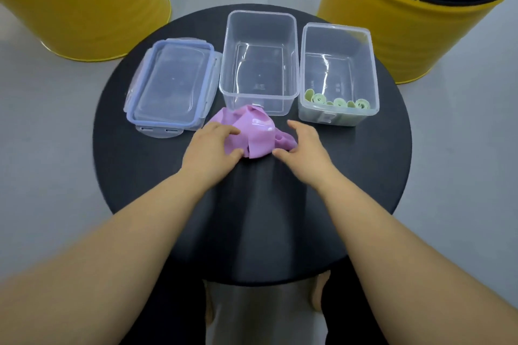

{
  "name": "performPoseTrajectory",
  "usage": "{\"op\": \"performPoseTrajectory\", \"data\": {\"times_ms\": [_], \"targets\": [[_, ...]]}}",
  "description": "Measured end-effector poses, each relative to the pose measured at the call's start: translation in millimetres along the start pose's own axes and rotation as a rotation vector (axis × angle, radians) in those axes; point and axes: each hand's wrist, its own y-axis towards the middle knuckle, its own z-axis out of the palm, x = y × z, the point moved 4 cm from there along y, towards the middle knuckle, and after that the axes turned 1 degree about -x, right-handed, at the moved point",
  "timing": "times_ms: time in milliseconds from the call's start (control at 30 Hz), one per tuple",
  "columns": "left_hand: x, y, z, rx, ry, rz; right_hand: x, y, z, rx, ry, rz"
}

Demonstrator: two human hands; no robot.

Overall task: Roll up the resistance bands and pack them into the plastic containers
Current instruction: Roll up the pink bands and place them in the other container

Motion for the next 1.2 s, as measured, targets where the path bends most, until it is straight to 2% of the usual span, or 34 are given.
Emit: {"op": "performPoseTrajectory", "data": {"times_ms": [133,233,300,400,500,600,733,800,933,1000,1067,1100,1200], "targets": [[-7,9,-1,-0.03,-0.141,-0.011,9,13,11,0.073,0.089,0.015],[-8,11,10,0.112,-0.083,-0.027,15,16,21,0.08,0.028,-0.019],[-4,11,10,0.141,-0.065,-0.049,20,15,18,0.062,0.062,-0.033],[-5,9,-2,0.124,-0.267,-0.03,29,4,-1,0.047,0.13,-0.042],[-18,-1,-8,0.204,-0.393,0.028,31,-15,-26,0.039,0.168,-0.031],[-27,-11,-12,0.253,-0.549,0.013,26,-35,-48,-0.013,0.224,0.009],[-29,-16,-10,0.318,-0.661,-0.022,11,-58,-61,-0.115,0.383,0.076],[-29,-17,-10,0.324,-0.735,-0.055,5,-61,-55,-0.114,0.545,0.165],[-34,-16,-10,0.351,-1.065,-0.165,2,-53,-48,-0.105,0.865,0.324],[-37,-16,-9,0.395,-1.237,-0.225,-4,-48,-46,-0.132,0.932,0.415],[-39,-14,-8,0.424,-1.425,-0.298,-11,-42,-46,-0.105,0.846,0.449],[-38,-13,-9,0.419,-1.507,-0.338,-12,-40,-46,-0.034,0.779,0.412],[-28,-8,-13,0.342,-1.578,-0.416,-10,-40,-45,0.304,0.408,0.183]]}}
